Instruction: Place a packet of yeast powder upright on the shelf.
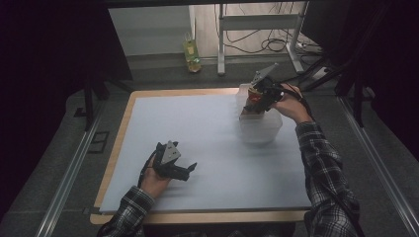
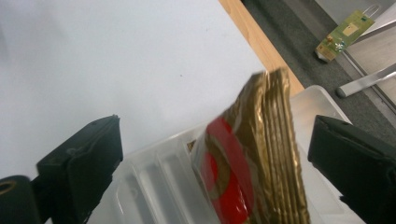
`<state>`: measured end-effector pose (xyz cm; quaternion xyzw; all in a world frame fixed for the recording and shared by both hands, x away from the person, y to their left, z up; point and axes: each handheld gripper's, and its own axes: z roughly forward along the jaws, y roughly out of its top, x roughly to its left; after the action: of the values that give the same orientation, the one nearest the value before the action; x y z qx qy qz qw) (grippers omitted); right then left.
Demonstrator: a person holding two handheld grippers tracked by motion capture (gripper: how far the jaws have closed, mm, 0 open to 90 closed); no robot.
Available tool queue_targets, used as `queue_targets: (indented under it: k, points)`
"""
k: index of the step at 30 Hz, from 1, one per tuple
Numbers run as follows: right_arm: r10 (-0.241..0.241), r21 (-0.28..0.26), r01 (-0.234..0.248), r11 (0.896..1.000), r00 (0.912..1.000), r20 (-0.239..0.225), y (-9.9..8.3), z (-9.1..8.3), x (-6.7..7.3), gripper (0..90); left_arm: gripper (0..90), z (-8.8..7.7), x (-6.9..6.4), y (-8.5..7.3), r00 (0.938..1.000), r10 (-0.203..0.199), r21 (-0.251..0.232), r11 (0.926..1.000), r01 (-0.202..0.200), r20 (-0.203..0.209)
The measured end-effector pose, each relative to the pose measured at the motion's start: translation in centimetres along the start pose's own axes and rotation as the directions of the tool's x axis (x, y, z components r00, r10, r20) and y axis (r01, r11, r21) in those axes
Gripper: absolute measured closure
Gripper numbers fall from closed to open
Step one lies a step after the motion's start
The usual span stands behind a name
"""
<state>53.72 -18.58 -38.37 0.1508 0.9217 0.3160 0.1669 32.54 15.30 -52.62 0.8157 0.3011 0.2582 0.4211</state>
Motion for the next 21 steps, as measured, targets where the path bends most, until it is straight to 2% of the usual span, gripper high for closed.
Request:
queue_targets:
  k: [6, 17, 21]
  points:
    - [0.055, -0.029, -0.055, 0.998, 0.9985, 0.005, 0.3, -0.4, 0.1, 1.8, 0.0, 0.0, 0.0, 0.0, 1.0, -0.003, -0.003, 1.0, 0.003, 0.0]
    - [0.068, -0.056, -0.067, 0.996, 0.9975, 0.017, 0.6, -1.3, 0.9, 1.2, 0.0, 0.0, 0.0, 0.0, 1.0, -0.003, -0.003, 1.0, 0.003, -0.003]
    - [0.089, -0.077, -0.088, 0.993, 0.996, 0.01, 0.8, -1.7, 1.2, 1.2, 0.0, -0.1, 0.0, -0.1, 1.0, -0.005, -0.003, 1.0, 0.005, -0.001]
